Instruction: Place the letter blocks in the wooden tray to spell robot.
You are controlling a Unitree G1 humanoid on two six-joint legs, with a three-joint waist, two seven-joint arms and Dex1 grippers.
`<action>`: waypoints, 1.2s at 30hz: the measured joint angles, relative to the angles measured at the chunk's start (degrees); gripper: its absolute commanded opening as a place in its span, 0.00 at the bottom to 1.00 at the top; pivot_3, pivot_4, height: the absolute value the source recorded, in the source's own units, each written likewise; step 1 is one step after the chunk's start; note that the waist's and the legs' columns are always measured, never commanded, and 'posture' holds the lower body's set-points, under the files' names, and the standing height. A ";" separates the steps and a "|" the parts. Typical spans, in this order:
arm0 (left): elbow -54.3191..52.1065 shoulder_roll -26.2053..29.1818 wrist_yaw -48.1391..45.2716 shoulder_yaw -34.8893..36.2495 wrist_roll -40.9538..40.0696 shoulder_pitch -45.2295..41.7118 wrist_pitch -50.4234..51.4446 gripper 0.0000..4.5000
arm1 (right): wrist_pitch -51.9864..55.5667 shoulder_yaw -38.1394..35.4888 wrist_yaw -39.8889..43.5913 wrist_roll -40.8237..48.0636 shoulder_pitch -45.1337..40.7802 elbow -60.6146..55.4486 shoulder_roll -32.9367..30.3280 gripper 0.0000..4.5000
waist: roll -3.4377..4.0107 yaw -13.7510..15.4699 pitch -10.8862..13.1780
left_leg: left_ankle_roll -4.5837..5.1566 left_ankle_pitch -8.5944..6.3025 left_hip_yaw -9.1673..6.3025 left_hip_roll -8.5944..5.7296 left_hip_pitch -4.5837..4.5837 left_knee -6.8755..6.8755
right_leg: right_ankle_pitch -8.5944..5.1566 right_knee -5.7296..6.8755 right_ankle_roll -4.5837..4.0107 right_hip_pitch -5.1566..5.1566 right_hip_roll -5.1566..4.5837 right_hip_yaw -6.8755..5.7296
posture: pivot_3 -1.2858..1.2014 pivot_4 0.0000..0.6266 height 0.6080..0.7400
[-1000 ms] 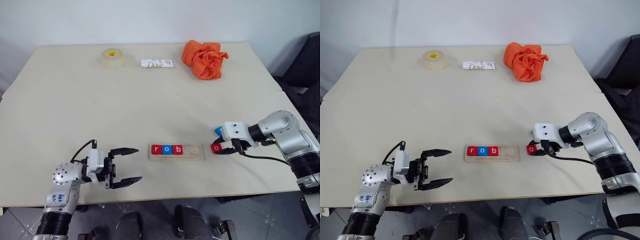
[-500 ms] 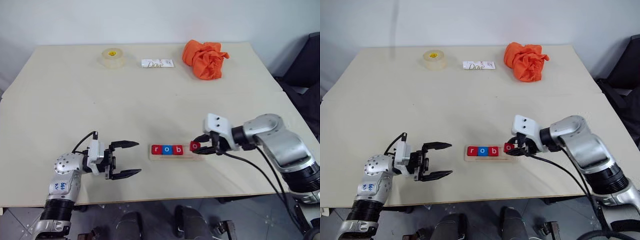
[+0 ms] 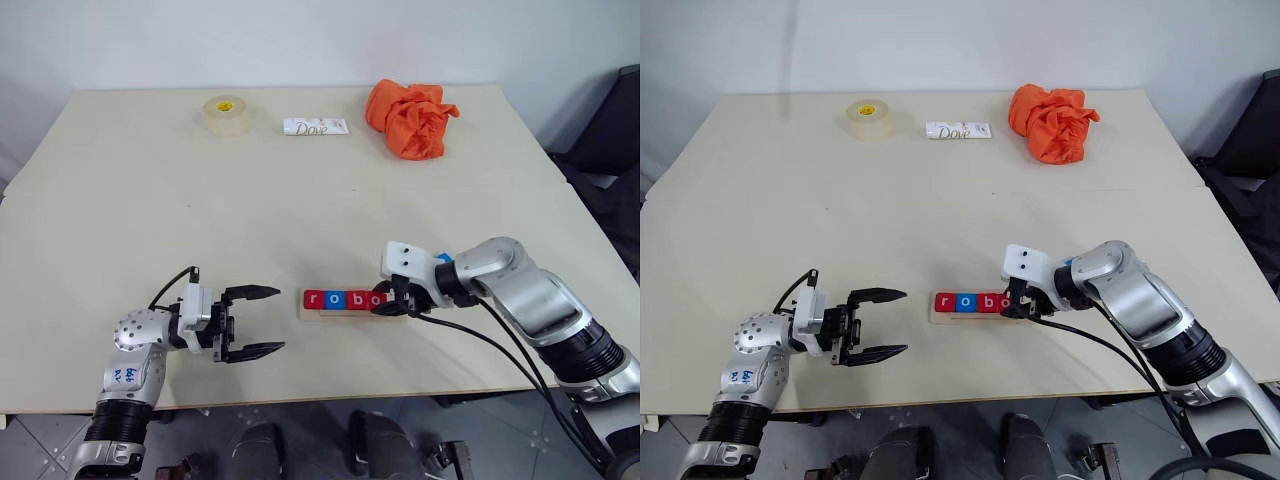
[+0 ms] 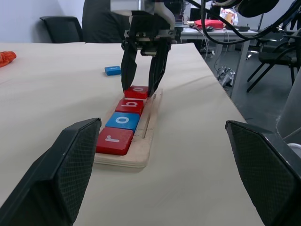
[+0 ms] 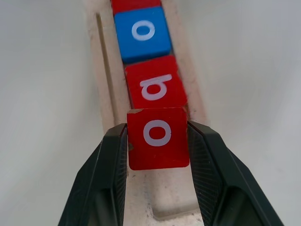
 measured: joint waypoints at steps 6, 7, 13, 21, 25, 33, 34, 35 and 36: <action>-1.13 0.03 0.66 0.07 0.00 1.61 -0.02 1.00 | -1.82 0.55 0.11 -1.27 -0.67 1.00 0.48 0.32 | 0.00 -0.03 0.00 | 0.00 0.00 0.00 0.00 0.01 0.00 | 0.00 0.01 0.00 0.01 0.01 0.00 | 0.52 0.24 1.00; -1.15 0.03 0.77 0.10 0.00 1.68 -0.02 1.00 | -2.11 0.57 0.10 -1.31 -0.76 1.30 0.63 0.32 | 0.00 -0.02 0.00 | 0.00 0.00 0.00 0.00 0.01 0.01 | 0.00 0.00 0.00 0.01 0.01 0.00 | 0.52 0.24 1.00; -1.48 0.03 1.20 0.21 0.00 1.74 -0.11 1.00 | -2.39 0.66 -0.03 -1.65 -1.05 2.03 1.96 0.32 | 0.00 -0.03 0.00 | 0.00 0.00 0.00 0.00 0.01 0.00 | 0.00 0.01 0.00 0.00 0.01 0.00 | 0.52 0.24 1.00; -0.64 0.03 1.06 0.22 0.00 1.26 -0.88 1.00 | -2.16 0.66 1.10 -1.60 -0.96 1.25 1.63 0.69 | 0.00 -0.01 0.00 | 0.00 0.00 0.00 0.00 0.01 0.01 | 0.00 0.01 0.00 0.01 0.00 0.00 | 0.52 0.24 1.00; 0.02 0.02 0.99 0.22 0.00 0.05 -1.19 1.00 | -1.17 0.54 1.65 -1.09 -0.97 -0.11 1.32 1.00 | 0.00 0.00 0.00 | 0.00 0.00 -0.01 0.00 0.01 0.01 | 0.00 0.02 0.00 0.00 0.01 0.00 | 0.52 0.24 1.00; 2.59 -0.44 0.14 -0.20 0.11 -2.06 -1.92 1.00 | 2.41 -9.02 0.76 4.78 2.25 -5.78 -0.82 1.00 | -0.01 0.13 0.00 | 0.00 -0.01 -0.02 0.00 0.00 0.00 | 0.00 -0.01 0.00 0.02 0.01 0.00 | 0.52 0.24 1.00; 2.94 -0.46 0.02 -0.22 0.12 -2.46 -2.05 1.00 | 2.41 -11.69 -0.10 6.25 4.57 -6.60 -0.49 1.00 | -0.01 0.34 -0.01 | 0.00 -0.01 -0.04 0.00 0.00 0.01 | 0.00 -0.03 0.00 0.05 0.01 -0.03 | 0.52 0.24 1.00; 3.36 -0.43 -0.11 -0.21 0.13 -2.70 -2.12 1.00 | 2.39 -14.26 -1.00 7.87 6.84 -7.13 0.25 1.00 | -0.01 0.39 -0.01 | 0.00 -0.01 0.00 -0.01 0.00 0.01 | 0.00 -0.03 0.00 0.04 0.00 -0.01 | 0.52 0.24 1.00; 3.76 -0.50 -0.30 -0.26 0.13 -2.99 -2.17 1.00 | 2.10 -19.37 -2.47 10.37 10.28 -7.60 2.63 1.00 | -0.04 0.57 -0.02 | 0.01 -0.01 -0.04 -0.01 0.00 0.01 | 0.00 -0.06 0.01 0.07 0.02 -0.02 | 0.52 0.24 1.00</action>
